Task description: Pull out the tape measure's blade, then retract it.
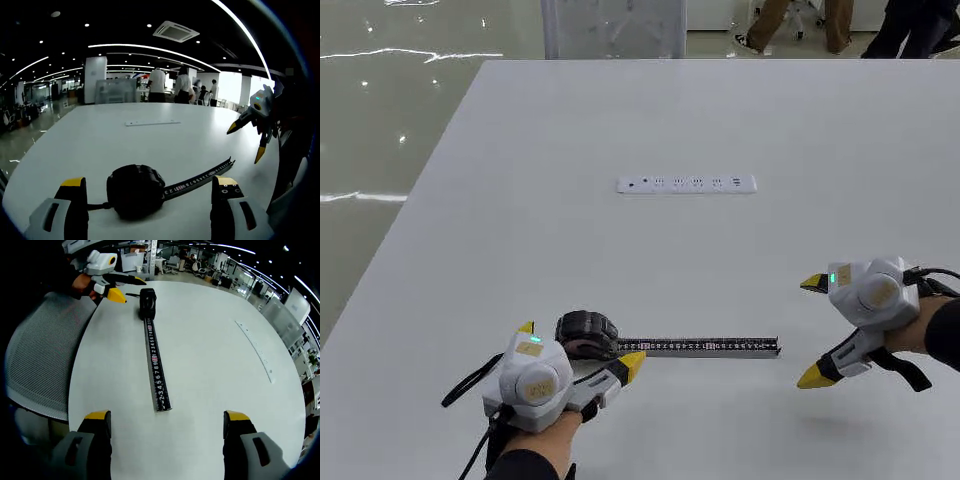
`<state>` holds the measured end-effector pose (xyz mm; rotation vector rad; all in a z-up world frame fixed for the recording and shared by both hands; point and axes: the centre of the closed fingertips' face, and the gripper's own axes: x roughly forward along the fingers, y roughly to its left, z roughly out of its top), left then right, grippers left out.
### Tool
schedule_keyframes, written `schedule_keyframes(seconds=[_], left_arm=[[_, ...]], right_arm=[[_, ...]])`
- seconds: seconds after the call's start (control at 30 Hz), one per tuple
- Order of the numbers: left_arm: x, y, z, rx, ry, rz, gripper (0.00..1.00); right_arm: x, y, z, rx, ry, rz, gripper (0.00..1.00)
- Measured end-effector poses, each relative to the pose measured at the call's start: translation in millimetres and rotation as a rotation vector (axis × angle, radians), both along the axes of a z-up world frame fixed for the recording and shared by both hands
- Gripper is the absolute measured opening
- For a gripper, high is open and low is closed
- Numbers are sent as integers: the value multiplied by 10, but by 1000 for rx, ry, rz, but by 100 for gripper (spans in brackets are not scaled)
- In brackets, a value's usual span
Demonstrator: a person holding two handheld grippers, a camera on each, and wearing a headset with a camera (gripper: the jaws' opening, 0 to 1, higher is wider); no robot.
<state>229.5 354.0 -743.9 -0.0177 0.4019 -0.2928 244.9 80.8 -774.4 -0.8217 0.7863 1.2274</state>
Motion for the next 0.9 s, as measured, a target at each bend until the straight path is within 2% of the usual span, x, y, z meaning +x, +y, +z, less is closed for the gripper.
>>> schedule_keyframes(seconds=[0.1, 0.2, 0.3, 0.37, 0.5, 0.6, 0.63, 0.9], left_arm=[[12, 20, -49, 17, 9, 6, 100], [22, 76, -69, 6, 15, 32, 100], [36, 104, -76, -19, 12, 49, 100], [38, 90, -91, -18, 13, 45, 100], [50, 81, -141, -15, 24, 41, 100], [52, 84, -153, -14, 29, 44, 100], [52, 87, -160, -15, 32, 45, 100], [94, 102, -203, -21, 47, 51, 99]], right_arm=[[73, 48, -74, -14, 19, 18, 86], [81, 77, -133, -26, 35, 25, 80], [49, 73, -225, -47, 61, 30, 72], [35, 63, -322, -44, 73, 43, 68], [12, 53, -409, -59, 106, 43, 57], [-57, 39, -457, -69, 157, 54, 40], [-65, 37, -461, -72, 157, 64, 36], [-69, 75, -481, -83, 153, 113, 22]])
